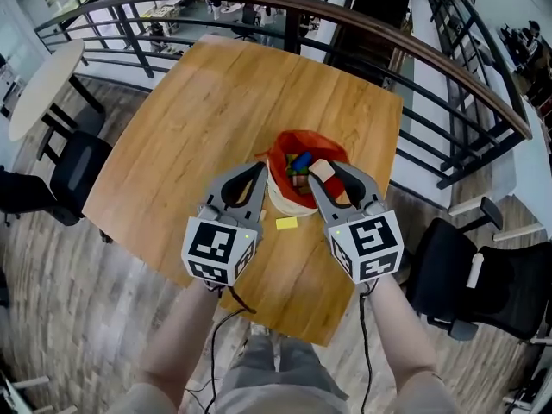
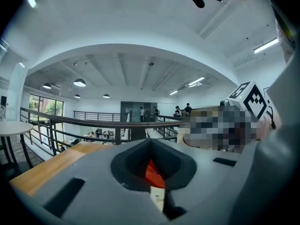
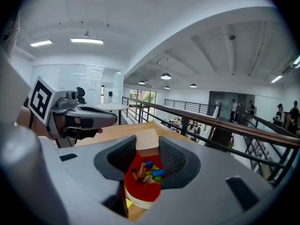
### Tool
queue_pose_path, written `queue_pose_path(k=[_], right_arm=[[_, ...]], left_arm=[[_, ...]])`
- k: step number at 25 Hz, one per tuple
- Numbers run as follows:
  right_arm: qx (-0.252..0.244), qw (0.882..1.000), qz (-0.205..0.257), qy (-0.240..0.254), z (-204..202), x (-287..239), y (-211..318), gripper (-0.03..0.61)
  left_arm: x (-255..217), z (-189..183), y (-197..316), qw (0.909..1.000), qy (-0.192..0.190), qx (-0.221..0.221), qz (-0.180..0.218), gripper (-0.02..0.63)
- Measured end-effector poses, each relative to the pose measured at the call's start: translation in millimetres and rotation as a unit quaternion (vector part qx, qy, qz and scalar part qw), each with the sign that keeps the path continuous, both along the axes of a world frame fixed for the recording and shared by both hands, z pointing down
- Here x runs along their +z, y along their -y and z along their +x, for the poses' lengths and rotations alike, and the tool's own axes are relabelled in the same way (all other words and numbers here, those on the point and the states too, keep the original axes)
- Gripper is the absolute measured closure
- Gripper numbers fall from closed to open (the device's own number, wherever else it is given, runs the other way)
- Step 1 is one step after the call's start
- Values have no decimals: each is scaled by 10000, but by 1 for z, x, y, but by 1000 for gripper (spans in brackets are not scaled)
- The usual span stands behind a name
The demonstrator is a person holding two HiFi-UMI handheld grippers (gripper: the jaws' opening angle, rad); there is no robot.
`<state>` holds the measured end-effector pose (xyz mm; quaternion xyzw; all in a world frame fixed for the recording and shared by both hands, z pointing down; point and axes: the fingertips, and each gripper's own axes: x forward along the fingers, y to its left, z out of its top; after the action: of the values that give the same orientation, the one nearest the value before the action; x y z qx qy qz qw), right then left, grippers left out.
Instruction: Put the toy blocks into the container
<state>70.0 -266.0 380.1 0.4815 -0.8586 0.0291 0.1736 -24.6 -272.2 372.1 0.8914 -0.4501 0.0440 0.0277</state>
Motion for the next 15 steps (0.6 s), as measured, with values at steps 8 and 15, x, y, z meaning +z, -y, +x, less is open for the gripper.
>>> queue_pose_path(k=[8, 15], right_arm=[[-82, 9985, -491, -231, -2, 39, 5, 425], [-35, 9978, -595, -287, 3, 50, 7, 425]], left_arm=[[37, 9, 4, 9993, 25, 64, -356, 603], [42, 14, 2, 9992, 32, 75, -397, 603]])
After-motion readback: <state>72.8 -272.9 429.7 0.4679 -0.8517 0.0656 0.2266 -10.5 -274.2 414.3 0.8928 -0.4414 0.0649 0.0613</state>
